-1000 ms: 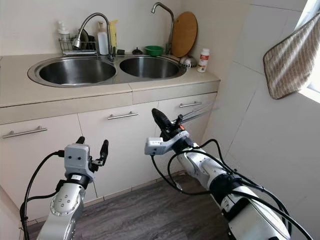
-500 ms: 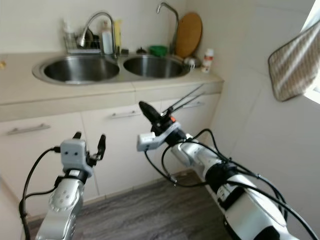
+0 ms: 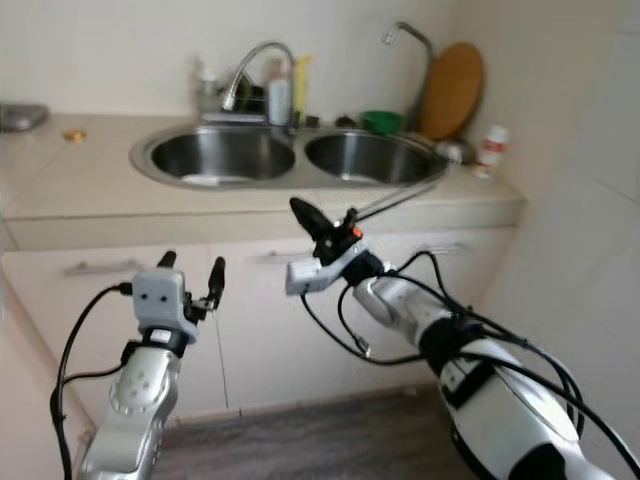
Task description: Kitchen organization
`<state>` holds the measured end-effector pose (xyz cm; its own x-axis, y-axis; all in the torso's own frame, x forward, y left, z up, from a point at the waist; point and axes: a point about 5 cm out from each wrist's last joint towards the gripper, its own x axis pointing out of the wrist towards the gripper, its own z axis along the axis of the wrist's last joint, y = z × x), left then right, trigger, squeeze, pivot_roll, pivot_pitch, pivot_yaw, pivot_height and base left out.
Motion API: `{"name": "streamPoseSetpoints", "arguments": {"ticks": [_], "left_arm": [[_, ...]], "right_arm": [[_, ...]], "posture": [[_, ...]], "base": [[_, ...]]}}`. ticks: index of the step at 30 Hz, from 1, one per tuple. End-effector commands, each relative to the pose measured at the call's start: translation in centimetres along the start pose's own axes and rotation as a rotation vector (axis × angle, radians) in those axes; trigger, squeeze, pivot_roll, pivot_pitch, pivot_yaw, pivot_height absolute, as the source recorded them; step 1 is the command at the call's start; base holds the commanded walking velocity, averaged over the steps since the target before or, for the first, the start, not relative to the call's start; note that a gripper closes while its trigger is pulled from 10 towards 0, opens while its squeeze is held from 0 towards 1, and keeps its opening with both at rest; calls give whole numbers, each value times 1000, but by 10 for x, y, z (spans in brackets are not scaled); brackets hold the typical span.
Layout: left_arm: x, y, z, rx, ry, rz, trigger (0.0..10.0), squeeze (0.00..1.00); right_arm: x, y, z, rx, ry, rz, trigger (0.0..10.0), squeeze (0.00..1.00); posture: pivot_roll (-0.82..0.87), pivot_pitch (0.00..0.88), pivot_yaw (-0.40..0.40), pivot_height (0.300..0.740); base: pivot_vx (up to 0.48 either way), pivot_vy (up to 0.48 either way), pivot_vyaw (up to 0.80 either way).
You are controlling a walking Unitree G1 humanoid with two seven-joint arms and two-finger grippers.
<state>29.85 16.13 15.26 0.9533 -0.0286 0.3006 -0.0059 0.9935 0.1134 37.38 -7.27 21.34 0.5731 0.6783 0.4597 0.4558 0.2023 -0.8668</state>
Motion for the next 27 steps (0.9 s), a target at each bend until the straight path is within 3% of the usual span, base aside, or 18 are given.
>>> {"name": "streamPoseSetpoints", "arguments": {"ticks": [1,16,27], "left_arm": [[2,6,5,21,-20,17,10000,0],[1,7,5,25,-21,27,10000,0],[2,8,10,34,-38,34,10000,0]], "right_arm": [[13,-7,8,-1,-50,-33,10000,0],[25,-13,9,-24,-90,-49,10000,0],[32,-16,1,86,27,-45,10000,0]], "posture": [[0,0,-123,740],[11,0,-140,740],[23,0,-146,740]], "base": [[390,0,538],[390,0,520],[391,0,90]]}}
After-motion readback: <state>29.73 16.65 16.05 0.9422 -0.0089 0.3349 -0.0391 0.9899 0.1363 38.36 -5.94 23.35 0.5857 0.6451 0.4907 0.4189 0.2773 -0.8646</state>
